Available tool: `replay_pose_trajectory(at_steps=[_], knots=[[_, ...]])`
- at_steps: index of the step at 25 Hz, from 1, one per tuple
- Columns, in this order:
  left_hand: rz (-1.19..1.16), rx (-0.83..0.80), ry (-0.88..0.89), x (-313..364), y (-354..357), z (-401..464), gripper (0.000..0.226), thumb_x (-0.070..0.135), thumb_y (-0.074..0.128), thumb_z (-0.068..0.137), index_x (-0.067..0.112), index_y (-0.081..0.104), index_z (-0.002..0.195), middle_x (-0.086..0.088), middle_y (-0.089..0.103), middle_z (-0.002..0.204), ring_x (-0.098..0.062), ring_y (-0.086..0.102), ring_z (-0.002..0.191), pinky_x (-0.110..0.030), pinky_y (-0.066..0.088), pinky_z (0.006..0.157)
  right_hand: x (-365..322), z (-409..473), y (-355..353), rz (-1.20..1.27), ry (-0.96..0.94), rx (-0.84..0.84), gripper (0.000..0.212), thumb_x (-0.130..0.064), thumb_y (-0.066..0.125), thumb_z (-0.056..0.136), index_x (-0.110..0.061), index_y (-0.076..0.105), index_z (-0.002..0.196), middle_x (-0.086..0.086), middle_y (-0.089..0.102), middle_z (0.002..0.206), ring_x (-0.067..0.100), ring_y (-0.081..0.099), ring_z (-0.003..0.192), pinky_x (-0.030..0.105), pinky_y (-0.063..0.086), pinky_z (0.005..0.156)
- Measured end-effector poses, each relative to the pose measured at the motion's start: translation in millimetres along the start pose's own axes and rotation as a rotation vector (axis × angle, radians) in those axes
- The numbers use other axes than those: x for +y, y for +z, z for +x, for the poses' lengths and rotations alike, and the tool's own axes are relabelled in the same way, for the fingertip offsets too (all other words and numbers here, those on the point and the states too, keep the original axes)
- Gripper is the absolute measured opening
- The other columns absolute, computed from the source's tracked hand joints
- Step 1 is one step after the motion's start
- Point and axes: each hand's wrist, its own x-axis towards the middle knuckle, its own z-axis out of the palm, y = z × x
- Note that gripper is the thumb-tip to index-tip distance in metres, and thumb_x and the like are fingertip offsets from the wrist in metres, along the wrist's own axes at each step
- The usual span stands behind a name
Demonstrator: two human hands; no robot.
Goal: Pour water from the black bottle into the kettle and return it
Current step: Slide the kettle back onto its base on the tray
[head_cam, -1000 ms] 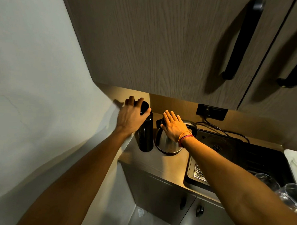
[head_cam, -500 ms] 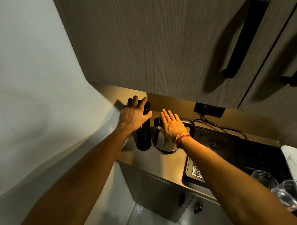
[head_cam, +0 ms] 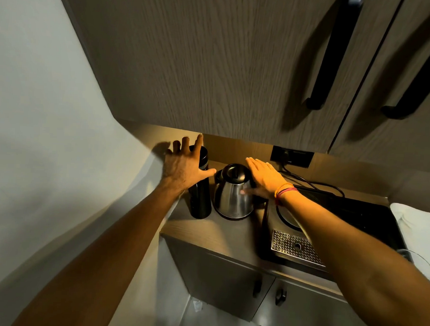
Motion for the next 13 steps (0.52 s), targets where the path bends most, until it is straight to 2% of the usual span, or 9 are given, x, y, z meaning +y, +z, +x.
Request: replay_pose_trajectory(at_steps=[1, 3, 4, 5, 7, 9, 11, 13], knots=[[0.039, 0.074, 0.053, 6.0, -4.0, -2.0, 0.108, 0.079, 0.060, 0.075, 0.018, 0.023, 0.156, -0.023, 0.034, 0.150, -0.043, 0.041, 0.133, -0.052, 0.049, 0.097, 8.8, -2.1, -2.2, -0.009, 0.027, -0.036, 0.105, -0.052, 0.068, 0.076, -0.004, 0.015, 0.152, 0.020, 0.030, 0.155, 0.038, 0.033, 0.142, 0.050, 0.031, 0.117], [0.037, 0.222, 0.321, 31.2, -5.6, -4.5, 0.098, 0.065, 0.069, 0.077, 0.011, 0.033, 0.150, -0.021, 0.039, 0.144, -0.038, 0.043, 0.128, -0.048, 0.055, 0.090, 16.7, -2.3, -1.7, -0.004, 0.079, -0.078, 0.072, -0.028, 0.066, 0.084, 0.000, 0.033, 0.141, 0.024, 0.047, 0.138, 0.040, 0.049, 0.126, 0.049, 0.044, 0.105], [-0.013, 0.225, 0.462, 48.9, -3.2, -4.6, 0.088, 0.053, 0.073, 0.078, 0.008, 0.039, 0.145, -0.018, 0.042, 0.140, -0.035, 0.044, 0.125, -0.047, 0.056, 0.085, 17.7, -0.7, 0.1, 0.010, 0.093, -0.048, 0.052, -0.018, 0.061, 0.087, 0.000, 0.041, 0.132, 0.024, 0.051, 0.130, 0.040, 0.053, 0.120, 0.049, 0.047, 0.099], [-0.076, 0.159, 0.539, 67.5, 0.1, -3.9, 0.080, 0.044, 0.075, 0.078, 0.006, 0.042, 0.140, -0.016, 0.044, 0.137, -0.033, 0.044, 0.125, -0.047, 0.057, 0.083, 17.4, 0.2, 2.1, 0.027, 0.108, -0.012, 0.039, -0.010, 0.058, 0.087, 0.000, 0.045, 0.123, 0.024, 0.054, 0.124, 0.040, 0.056, 0.114, 0.049, 0.048, 0.094], [-0.193, -0.076, 0.481, 96.7, 8.2, 2.2, 0.077, 0.035, 0.079, 0.077, 0.006, 0.043, 0.138, -0.014, 0.043, 0.137, -0.032, 0.041, 0.130, -0.048, 0.053, 0.092, 14.0, -0.3, 3.7, 0.055, 0.120, 0.018, 0.032, -0.003, 0.056, 0.085, 0.001, 0.048, 0.116, 0.025, 0.056, 0.119, 0.040, 0.058, 0.108, 0.048, 0.049, 0.088], [-0.230, -0.296, 0.319, 110.5, 17.9, 15.6, 0.087, 0.037, 0.086, 0.073, 0.005, 0.039, 0.140, -0.017, 0.040, 0.142, -0.035, 0.035, 0.138, -0.050, 0.044, 0.106, 13.7, -0.3, 6.2, 0.061, 0.117, 0.037, 0.031, -0.001, 0.056, 0.085, 0.000, 0.048, 0.115, 0.025, 0.057, 0.117, 0.040, 0.059, 0.105, 0.047, 0.049, 0.085], [-0.232, -0.449, 0.182, 114.6, 26.8, 30.7, 0.102, 0.039, 0.092, 0.066, 0.004, 0.034, 0.143, -0.022, 0.036, 0.147, -0.041, 0.031, 0.141, -0.053, 0.038, 0.111, 14.1, 0.1, 7.3, 0.063, 0.115, 0.049, 0.032, 0.000, 0.056, 0.083, -0.001, 0.048, 0.114, 0.024, 0.057, 0.116, 0.040, 0.059, 0.105, 0.047, 0.049, 0.084], [-0.245, -0.541, 0.095, 116.4, 34.5, 40.4, 0.115, 0.040, 0.095, 0.061, 0.005, 0.028, 0.148, -0.024, 0.031, 0.152, -0.046, 0.031, 0.142, -0.059, 0.038, 0.110, 16.1, 1.3, 9.8, 0.071, 0.106, 0.054, 0.034, 0.000, 0.057, 0.082, -0.002, 0.048, 0.114, 0.024, 0.057, 0.116, 0.040, 0.059, 0.105, 0.046, 0.049, 0.083]])
